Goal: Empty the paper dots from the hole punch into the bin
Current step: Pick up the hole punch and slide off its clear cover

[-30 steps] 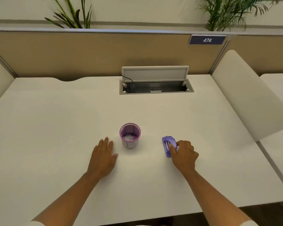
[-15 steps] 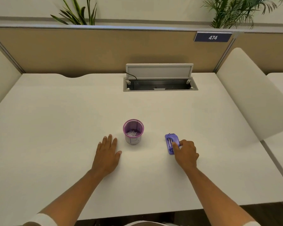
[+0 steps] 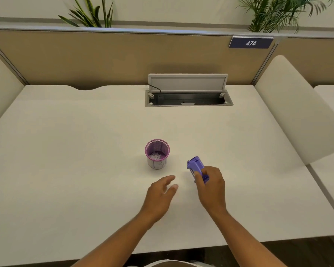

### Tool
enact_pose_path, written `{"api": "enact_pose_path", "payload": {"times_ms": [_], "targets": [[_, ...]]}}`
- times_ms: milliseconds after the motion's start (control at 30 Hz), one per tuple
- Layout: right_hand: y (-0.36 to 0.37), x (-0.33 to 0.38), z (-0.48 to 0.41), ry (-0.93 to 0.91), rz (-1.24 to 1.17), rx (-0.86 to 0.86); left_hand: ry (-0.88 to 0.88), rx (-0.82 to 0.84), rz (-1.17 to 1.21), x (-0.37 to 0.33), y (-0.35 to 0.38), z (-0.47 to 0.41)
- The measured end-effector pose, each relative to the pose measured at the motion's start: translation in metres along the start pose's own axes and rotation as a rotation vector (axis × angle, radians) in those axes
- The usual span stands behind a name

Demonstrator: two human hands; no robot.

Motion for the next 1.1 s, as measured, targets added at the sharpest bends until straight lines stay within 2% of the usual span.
{"api": "enact_pose_path", "payload": {"times_ms": [100, 200, 367, 533, 700, 900, 1100], "targets": [[-0.001, 0.02, 0.011, -0.138, 0.033, -0.011, -0.118, 0.118, 0.23, -0.02, 0.013, 0.007], [0.0, 0.034, 0.02, -0.234, 0.071, 0.002, -0.139, 0.214, 0.516, -0.034, 0.02, 0.017], [-0.004, 0.055, 0.032, -0.4, 0.146, -0.017, -0.184, 0.252, 0.773, -0.045, 0.021, 0.025], [-0.005, 0.073, 0.043, -0.545, 0.193, -0.016, -0.202, 0.257, 0.804, -0.036, 0.011, 0.023], [-0.003, 0.078, 0.05, -0.703, 0.178, 0.079, -0.255, 0.22, 0.839, -0.02, -0.003, 0.016], [0.003, 0.079, 0.051, -0.85, 0.248, 0.174, -0.273, 0.26, 0.861, -0.016, -0.013, 0.016], [0.001, 0.092, 0.045, -0.945, 0.241, 0.169, -0.265, 0.238, 0.826, -0.023, -0.019, 0.016]]}}
Point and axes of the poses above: each hand's wrist, its own z-axis away from the middle knuckle, its own y-axis out of the palm, x = y × z, the point moved 4 cm from there along -z, towards the middle knuckle, and after that the axes turned 11 degrees about -y, right-handed, at the moved point
